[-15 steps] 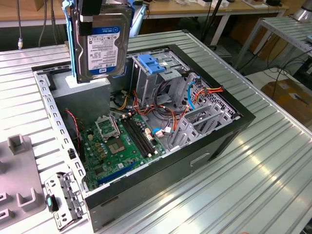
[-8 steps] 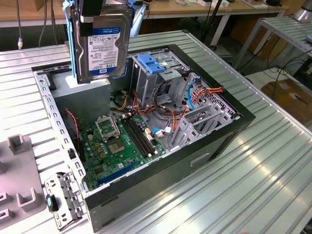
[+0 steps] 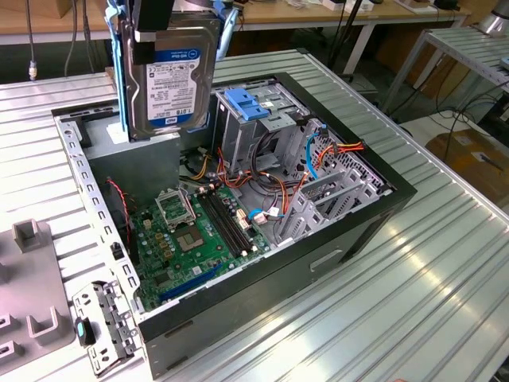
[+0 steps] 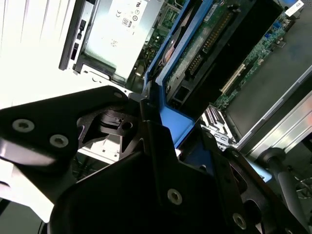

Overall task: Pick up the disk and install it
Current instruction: 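Insert the disk into the insertion slot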

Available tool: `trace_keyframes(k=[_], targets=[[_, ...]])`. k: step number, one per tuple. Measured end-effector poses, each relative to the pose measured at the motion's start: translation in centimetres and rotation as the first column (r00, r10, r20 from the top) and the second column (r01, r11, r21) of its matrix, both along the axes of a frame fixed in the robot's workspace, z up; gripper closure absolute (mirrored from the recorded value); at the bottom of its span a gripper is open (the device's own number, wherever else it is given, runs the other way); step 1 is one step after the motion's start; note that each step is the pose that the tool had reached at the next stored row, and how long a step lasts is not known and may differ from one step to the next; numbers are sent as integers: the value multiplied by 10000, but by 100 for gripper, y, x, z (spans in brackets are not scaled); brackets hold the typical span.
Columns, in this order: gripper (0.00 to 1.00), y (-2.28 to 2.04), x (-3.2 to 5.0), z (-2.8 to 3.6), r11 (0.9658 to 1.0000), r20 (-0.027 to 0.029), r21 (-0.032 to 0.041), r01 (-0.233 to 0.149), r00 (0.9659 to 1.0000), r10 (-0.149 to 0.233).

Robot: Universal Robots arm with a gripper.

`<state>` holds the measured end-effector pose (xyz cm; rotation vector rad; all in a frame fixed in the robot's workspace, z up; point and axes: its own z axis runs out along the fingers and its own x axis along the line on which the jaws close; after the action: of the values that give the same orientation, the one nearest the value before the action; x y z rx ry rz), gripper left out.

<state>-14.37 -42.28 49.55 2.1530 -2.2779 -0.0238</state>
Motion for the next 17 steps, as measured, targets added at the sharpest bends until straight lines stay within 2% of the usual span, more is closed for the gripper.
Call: trace_keyframes(k=[7, 12, 17], targets=[[63, -90, 0, 0, 10000, 0, 0, 0, 10000, 0], [63, -100, 18, -1, 10000, 0, 0, 0, 10000, 0], [63, -100, 111, -1, 10000, 0, -1, 0, 10000, 0]])
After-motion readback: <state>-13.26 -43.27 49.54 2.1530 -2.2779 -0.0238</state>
